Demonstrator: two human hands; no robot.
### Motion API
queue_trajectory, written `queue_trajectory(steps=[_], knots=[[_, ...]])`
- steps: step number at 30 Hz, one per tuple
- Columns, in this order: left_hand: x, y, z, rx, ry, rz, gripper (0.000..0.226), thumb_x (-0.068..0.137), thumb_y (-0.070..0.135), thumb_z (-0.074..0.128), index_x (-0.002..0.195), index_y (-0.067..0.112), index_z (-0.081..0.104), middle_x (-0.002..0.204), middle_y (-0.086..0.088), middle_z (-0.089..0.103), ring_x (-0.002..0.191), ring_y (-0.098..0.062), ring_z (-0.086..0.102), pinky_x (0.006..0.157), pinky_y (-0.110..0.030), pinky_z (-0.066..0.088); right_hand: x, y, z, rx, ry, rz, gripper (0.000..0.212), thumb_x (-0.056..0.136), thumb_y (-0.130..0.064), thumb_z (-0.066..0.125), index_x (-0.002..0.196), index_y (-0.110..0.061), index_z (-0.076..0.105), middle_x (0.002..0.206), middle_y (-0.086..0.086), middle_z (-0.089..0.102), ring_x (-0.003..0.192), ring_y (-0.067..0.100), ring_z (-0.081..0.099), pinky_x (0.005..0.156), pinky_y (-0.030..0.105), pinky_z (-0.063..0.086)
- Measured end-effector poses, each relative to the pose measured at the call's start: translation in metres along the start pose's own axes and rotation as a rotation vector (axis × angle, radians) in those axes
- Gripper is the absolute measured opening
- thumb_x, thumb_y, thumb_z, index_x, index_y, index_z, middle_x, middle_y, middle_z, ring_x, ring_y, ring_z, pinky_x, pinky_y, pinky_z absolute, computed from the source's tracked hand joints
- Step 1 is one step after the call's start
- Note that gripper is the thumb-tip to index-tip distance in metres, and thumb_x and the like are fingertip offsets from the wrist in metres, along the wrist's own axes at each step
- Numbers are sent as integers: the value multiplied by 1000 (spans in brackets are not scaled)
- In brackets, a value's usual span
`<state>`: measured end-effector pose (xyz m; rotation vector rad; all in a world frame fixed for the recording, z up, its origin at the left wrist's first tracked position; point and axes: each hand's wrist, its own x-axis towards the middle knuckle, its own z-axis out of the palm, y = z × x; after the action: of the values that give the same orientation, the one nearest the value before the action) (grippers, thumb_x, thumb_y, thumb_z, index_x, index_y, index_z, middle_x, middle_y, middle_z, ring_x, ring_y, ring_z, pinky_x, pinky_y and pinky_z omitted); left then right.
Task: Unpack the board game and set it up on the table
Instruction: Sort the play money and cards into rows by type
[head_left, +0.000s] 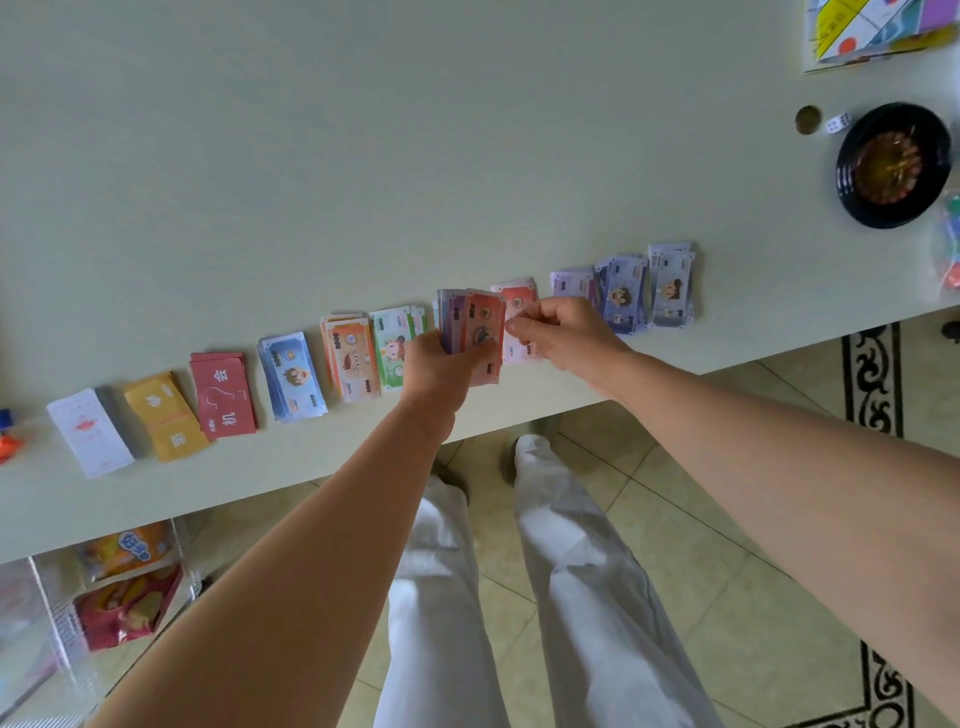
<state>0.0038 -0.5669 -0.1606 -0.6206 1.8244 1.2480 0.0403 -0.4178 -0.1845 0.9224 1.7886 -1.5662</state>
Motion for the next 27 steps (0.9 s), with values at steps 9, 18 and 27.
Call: queue_trajectory(steps=[9, 18, 27], knots=[[2, 0, 21, -36, -56, -31, 11, 87, 16, 67, 82, 23, 61, 79, 1, 66, 76, -12, 63, 64, -20, 51, 5, 4, -21, -84, -45, -21, 16, 87, -21, 69, 91, -6, 67, 72, -5, 61, 59, -3, 55, 59, 16, 44], [7, -5, 19, 7, 141, 45, 7, 95, 10, 55, 91, 10, 61, 71, 7, 61, 50, 7, 58, 46, -6, 45, 26, 18, -20, -351, 285, -55, 32, 80, -34, 75, 77, -2, 74, 77, 11, 73, 68, 19, 68, 66, 35, 57], [11, -3, 31, 131, 153, 72, 16, 84, 11, 69, 73, 19, 61, 69, 3, 60, 63, -14, 57, 48, -19, 48, 23, 25, -18, -409, 362, -142, 37, 81, -37, 74, 57, -15, 58, 57, -4, 59, 55, 12, 56, 49, 26, 41]])
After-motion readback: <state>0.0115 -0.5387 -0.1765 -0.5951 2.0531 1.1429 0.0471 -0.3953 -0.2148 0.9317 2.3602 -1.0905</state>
